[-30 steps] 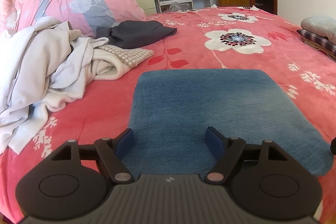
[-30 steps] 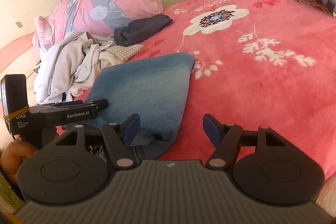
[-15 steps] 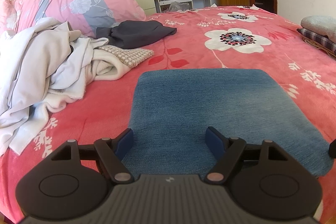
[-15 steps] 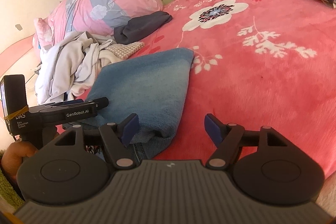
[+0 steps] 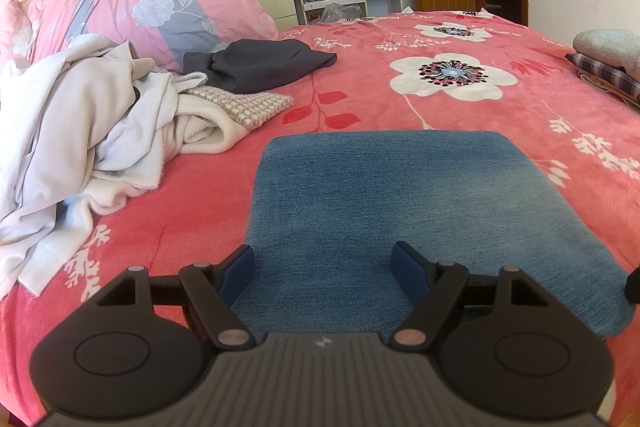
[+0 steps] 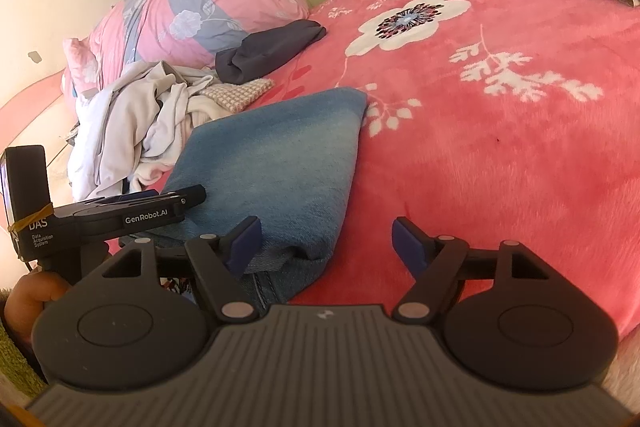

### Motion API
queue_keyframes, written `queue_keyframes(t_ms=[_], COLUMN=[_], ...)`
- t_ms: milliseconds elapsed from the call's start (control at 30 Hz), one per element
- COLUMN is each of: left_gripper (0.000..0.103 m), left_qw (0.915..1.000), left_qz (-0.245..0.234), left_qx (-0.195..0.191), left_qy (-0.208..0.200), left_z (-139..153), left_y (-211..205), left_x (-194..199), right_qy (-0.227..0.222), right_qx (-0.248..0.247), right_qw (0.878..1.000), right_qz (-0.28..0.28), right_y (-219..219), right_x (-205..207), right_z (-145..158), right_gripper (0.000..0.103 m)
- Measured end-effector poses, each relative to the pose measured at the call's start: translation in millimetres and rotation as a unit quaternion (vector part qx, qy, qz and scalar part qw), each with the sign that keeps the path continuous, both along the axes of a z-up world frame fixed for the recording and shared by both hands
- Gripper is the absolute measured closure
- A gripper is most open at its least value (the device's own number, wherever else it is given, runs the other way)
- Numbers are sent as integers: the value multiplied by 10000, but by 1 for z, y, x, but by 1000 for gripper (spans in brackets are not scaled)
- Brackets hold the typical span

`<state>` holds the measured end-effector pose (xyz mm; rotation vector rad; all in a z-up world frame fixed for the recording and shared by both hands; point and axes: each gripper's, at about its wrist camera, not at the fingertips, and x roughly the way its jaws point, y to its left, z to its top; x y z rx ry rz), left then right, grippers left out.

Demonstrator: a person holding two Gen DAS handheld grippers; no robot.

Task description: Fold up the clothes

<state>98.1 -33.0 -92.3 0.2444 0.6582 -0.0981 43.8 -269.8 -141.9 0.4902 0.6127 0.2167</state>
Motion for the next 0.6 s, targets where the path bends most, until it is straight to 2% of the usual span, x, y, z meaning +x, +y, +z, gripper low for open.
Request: queue_keyframes(t_ms=[600], left_gripper=[26], left_qw=[10000], left_qz=[7], left_qx=[14], left_qy=[-18], left_z=[0], left_y=[-1], left_x=[-1], right_qy=[51], right_qx=[24], right_qw=[10000], right_qz=[33], right_y=[0], right_x=[2], right_z=[-2], right_gripper=[27])
